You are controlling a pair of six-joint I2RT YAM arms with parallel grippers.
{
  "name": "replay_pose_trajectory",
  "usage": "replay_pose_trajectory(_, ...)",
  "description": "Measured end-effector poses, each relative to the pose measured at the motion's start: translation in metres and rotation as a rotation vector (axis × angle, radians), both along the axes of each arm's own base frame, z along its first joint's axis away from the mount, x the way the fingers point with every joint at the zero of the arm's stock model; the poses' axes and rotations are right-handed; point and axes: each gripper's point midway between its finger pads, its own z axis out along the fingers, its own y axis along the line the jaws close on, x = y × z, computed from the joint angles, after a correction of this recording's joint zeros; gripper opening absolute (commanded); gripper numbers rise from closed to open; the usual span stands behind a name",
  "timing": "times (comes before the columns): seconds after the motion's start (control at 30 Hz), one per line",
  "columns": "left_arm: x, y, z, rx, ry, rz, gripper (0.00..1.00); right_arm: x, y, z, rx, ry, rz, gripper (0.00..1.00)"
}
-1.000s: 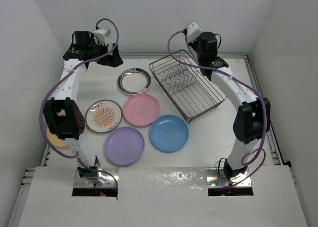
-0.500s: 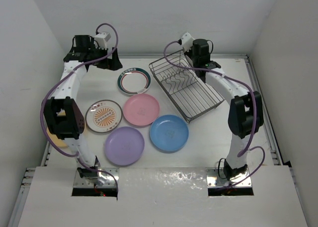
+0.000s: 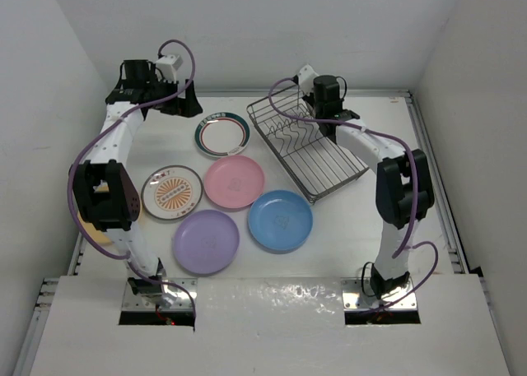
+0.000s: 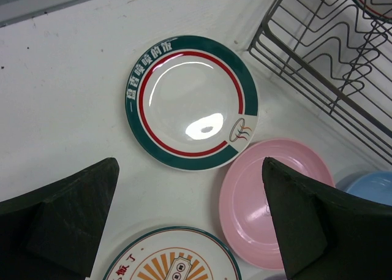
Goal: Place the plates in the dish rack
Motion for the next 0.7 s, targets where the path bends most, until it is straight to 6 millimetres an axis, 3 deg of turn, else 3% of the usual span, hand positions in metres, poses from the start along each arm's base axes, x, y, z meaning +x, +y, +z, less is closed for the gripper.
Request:
replay_pose_trajectory(0.13, 0.0, 0.0, -0.011, -0.008, 0.013, 0.011, 1.0, 0.003, 0.0, -0.018, 0.019, 0.024, -0.024, 0.05)
replay_pose_trajectory(0.37, -0.001, 0.0, -0.026, -0.028, 0.038, 0.034, 1.0, 0.005, -0.006, -0.028, 0.058, 0.035, -0.072, 0.51)
replay_pose_trajectory(0.47, 0.0, 0.0, -0.033, -0.052, 0.052, 0.053, 0.97, 0.004, -0.01, -0.03, 0.06, 0.043, -0.082, 0.76)
replay_pose_trajectory(0.57, 0.007, 0.002, -0.044, -0.077, 0.071, 0.074, 0.89, 0.003, -0.011, -0.03, 0.06, 0.061, -0.085, 0.85)
replay_pose_trajectory(0.7, 0.013, 0.008, -0.078, -0.093, 0.149, 0.116, 0.83, 0.006, -0.008, -0.014, 0.084, 0.053, -0.088, 0.93)
